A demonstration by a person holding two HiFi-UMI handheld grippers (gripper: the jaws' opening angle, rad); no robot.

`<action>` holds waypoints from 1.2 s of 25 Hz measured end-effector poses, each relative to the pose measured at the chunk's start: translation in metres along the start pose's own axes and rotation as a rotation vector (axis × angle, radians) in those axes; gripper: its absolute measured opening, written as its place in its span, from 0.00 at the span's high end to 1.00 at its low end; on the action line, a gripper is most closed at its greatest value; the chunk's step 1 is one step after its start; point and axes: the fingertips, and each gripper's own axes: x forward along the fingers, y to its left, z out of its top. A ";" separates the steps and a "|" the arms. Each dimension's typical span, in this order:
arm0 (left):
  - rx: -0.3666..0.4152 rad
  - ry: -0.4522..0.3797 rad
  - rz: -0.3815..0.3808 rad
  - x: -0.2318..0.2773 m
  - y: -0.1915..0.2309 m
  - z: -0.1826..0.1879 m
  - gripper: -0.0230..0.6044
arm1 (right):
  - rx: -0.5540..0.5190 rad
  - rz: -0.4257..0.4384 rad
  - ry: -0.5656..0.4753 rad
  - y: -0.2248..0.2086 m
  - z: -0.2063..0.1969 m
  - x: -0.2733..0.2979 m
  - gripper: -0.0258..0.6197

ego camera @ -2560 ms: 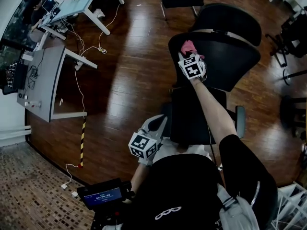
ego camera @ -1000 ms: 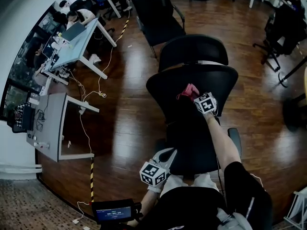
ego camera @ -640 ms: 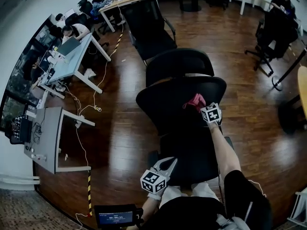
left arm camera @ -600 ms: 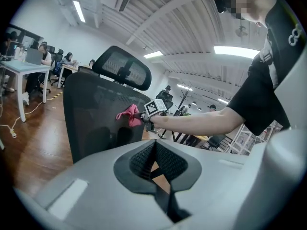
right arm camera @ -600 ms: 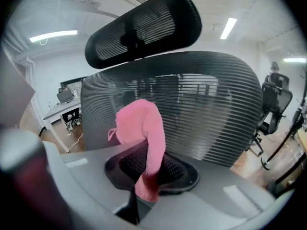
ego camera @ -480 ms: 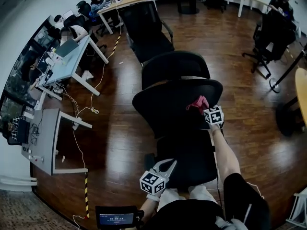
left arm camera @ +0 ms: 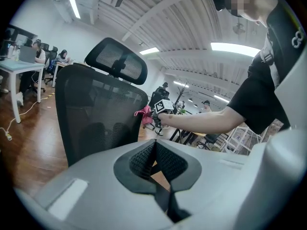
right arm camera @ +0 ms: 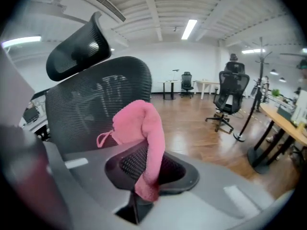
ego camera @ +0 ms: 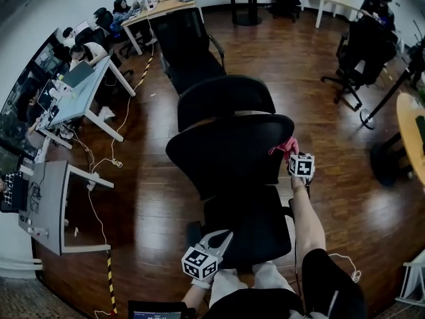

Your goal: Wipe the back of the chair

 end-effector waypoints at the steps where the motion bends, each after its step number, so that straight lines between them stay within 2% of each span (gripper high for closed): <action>1: 0.005 0.004 0.004 -0.001 0.002 -0.002 0.98 | 0.038 -0.048 -0.005 -0.011 -0.003 -0.002 0.89; 4: 0.002 0.002 0.004 0.000 0.005 -0.003 0.98 | 0.096 -0.144 -0.003 -0.038 -0.011 -0.010 0.89; 7: -0.010 -0.007 -0.002 -0.002 0.009 -0.007 0.98 | -0.008 -0.136 0.017 -0.022 -0.014 -0.010 0.89; 13: -0.019 -0.007 -0.022 -0.009 0.020 -0.017 0.98 | -0.214 -0.043 0.001 0.069 -0.007 0.004 0.89; 23: -0.049 -0.034 0.001 -0.051 0.041 -0.031 0.98 | -0.367 0.106 -0.030 0.222 -0.008 0.011 0.89; 30: -0.065 -0.049 0.012 -0.077 0.062 -0.041 0.98 | -0.492 0.225 -0.035 0.326 -0.032 0.006 0.89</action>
